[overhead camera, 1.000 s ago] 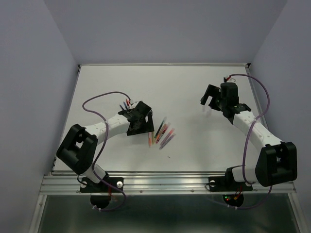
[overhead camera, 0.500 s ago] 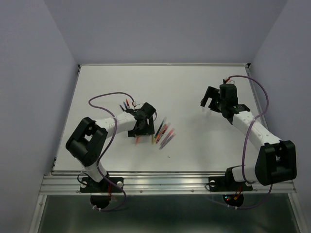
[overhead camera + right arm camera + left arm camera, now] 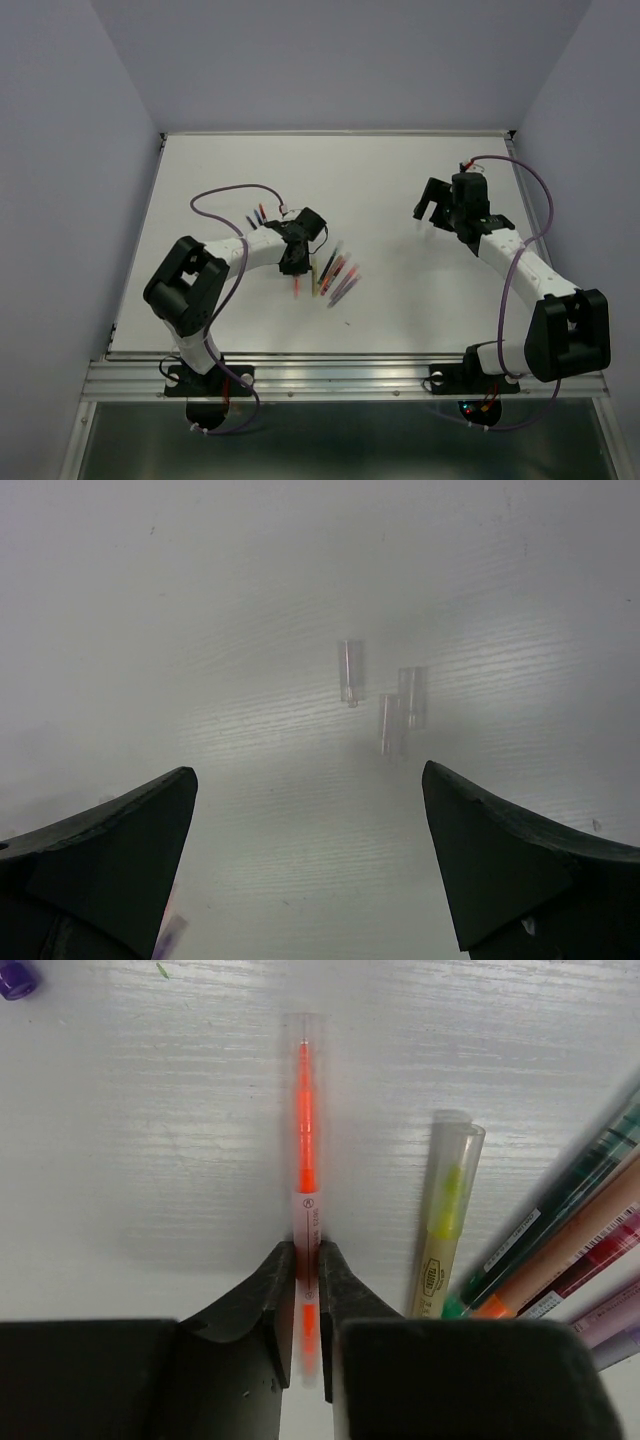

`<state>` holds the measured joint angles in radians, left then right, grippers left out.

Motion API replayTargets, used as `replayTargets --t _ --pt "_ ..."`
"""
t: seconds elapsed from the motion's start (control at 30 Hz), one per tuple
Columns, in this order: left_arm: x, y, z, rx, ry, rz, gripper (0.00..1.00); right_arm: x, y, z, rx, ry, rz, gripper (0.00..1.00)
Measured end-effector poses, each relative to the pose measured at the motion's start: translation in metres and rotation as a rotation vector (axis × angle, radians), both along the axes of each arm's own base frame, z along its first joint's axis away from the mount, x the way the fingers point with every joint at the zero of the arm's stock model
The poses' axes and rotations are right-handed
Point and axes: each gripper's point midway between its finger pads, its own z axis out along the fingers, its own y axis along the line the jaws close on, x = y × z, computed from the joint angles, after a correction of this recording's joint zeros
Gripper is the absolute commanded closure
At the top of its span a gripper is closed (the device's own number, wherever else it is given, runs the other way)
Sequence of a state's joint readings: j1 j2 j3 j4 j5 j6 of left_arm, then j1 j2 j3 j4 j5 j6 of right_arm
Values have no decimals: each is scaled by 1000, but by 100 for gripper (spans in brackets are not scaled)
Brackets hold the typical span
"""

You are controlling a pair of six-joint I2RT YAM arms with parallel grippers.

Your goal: Open the pen caps

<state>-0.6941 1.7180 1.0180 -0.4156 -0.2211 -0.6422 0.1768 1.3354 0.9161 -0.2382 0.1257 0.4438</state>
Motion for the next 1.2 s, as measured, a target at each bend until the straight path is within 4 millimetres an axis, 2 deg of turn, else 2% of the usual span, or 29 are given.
replayTargets --t 0.07,0.1,0.33,0.4,0.47,0.53,0.63,0.67,0.73,0.8,0.83,0.9,1.0,1.1,1.13,1.2 --pt "1 0 0 -1 -2 2 97 0 0 0 0 0 0 0" --pt "1 0 0 -1 -2 1 100 0 0 0 0 0 0 0" --pt "4 1 3 8 -21 6 100 -2 7 0 5 2 56 0" --pt "6 2 5 16 -35 3 100 -3 17 3 28 -5 118 0" --pt "11 1 16 6 -72 -11 100 -8 33 10 75 -36 207 0" --pt "19 -7 42 -54 -149 -43 100 -17 54 23 143 -80 326 0" --pt "28 -30 113 -257 -348 -138 100 -27 84 53 252 -179 493 0" --pt "27 -37 140 -331 -420 -175 100 -31 95 65 296 -217 553 0" --pt "20 -49 180 -453 -524 -255 100 -38 111 83 358 -277 651 0" --pt "10 -62 217 -569 -619 -350 100 -48 131 101 428 -328 747 0" --pt "6 -67 226 -603 -641 -387 100 -52 139 108 451 -347 784 0" --pt "-1 -77 232 -648 -656 -449 100 -64 158 122 492 -382 860 0" --pt "-11 -89 226 -684 -631 -523 100 -76 178 137 539 -415 931 1" --pt "-21 -99 217 -710 -597 -580 100 -86 199 145 582 -430 987 9" --pt "-24 -102 216 -717 -590 -594 100 -87 204 146 587 -431 998 15" --pt "-26 -105 216 -727 -586 -607 100 -86 213 146 604 -419 1012 19"
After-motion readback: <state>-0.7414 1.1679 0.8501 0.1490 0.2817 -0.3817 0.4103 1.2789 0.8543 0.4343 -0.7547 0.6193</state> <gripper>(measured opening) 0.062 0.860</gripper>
